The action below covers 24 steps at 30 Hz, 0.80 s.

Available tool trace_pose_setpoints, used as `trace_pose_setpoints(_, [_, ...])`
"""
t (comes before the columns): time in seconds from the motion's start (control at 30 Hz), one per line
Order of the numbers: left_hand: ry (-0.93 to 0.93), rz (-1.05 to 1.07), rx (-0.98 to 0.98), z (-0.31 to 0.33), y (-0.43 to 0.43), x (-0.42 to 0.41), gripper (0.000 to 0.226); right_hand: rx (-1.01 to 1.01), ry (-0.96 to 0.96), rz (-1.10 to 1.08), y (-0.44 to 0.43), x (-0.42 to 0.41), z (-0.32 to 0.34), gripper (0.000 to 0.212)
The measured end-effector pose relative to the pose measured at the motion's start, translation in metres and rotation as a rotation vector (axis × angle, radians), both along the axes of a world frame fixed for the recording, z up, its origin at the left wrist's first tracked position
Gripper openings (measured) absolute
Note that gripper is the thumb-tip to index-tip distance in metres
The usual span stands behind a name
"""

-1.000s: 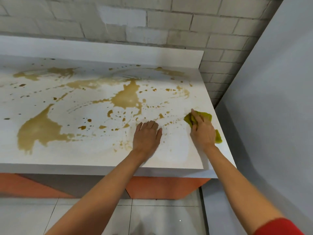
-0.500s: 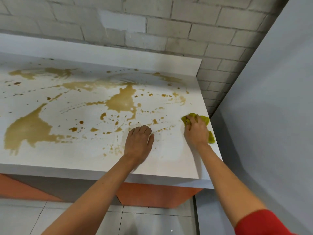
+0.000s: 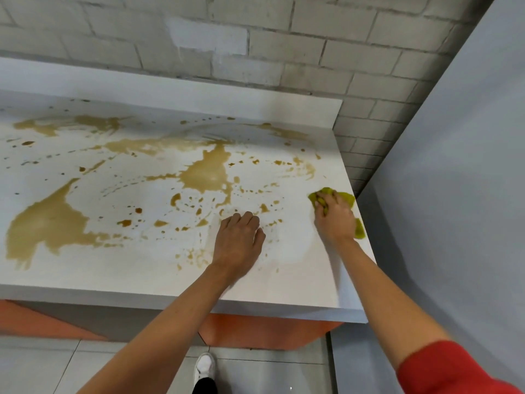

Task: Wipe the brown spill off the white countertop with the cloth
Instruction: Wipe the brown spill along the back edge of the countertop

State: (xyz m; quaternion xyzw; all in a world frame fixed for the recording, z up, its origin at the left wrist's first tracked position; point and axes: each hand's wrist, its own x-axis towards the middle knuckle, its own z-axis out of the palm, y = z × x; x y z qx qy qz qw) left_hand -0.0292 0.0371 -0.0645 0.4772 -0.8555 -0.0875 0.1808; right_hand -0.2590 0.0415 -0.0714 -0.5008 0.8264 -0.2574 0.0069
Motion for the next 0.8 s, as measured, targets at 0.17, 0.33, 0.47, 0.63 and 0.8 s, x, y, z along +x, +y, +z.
trace_pose_setpoints(0.17, [-0.038,-0.036,-0.099,0.001,-0.007,0.003,0.025,-0.043,-0.008,0.194,0.011,0.028,-0.012,0.032])
trace_pose_setpoints(0.33, [-0.026,-0.064,-0.173,-0.001,-0.012,0.004,0.024,-0.09,0.026,0.145,0.042,-0.011,-0.014,0.027])
trace_pose_setpoints(0.47, [-0.045,-0.095,-0.153,0.0,-0.015,0.007,0.03,-0.055,0.001,-0.003,0.005,-0.034,-0.006,0.029])
trace_pose_setpoints(0.63, [-0.01,-0.079,-0.112,0.002,-0.027,0.004,0.031,-0.05,0.027,0.082,-0.028,0.022,-0.007,0.03])
trace_pose_setpoints(0.8, [0.011,-0.046,-0.091,0.009,-0.068,-0.016,0.031,-0.066,0.042,0.291,0.026,0.029,-0.014,0.032])
